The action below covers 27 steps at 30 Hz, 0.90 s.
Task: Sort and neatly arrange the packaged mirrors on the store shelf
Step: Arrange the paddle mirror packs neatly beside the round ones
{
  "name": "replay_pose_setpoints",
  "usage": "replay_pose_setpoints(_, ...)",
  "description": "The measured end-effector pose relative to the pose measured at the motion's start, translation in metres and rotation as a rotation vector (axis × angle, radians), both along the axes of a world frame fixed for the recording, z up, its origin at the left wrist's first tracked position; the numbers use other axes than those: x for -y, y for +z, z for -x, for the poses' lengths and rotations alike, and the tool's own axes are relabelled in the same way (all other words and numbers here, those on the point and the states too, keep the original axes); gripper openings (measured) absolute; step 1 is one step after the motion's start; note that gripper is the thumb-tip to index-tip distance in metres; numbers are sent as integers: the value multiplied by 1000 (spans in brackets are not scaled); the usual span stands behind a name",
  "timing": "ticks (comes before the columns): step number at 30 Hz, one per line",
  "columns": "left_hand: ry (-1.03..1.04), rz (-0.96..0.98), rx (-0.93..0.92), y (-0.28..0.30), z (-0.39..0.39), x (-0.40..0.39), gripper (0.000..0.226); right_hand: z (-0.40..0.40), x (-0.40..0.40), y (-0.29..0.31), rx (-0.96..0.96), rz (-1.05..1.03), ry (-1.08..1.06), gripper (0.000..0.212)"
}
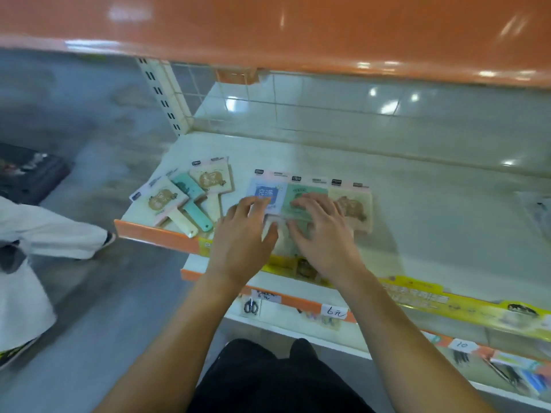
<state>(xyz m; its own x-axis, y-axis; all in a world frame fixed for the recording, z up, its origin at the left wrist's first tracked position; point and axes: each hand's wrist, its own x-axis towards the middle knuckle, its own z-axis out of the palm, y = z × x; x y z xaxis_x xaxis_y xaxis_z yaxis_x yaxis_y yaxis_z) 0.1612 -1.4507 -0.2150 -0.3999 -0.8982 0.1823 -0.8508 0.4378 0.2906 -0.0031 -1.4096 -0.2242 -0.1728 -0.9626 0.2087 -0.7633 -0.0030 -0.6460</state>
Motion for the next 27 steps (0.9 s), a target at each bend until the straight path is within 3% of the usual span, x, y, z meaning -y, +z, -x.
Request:
replay_pose_setpoints(8, 196, 22, -51, -1, -77, 18, 41, -64, 34, 11, -8, -61, 195, 37)
replay_pose_setpoints(19, 290, -11, -111, 0, -190, 74, 34, -176, 95, 12, -120, -108, 231, 42)
replay_pose_setpoints(27, 287, 0, -134, -11, -255, 107, 53, -240, 131, 7, -227, -117, 227, 39)
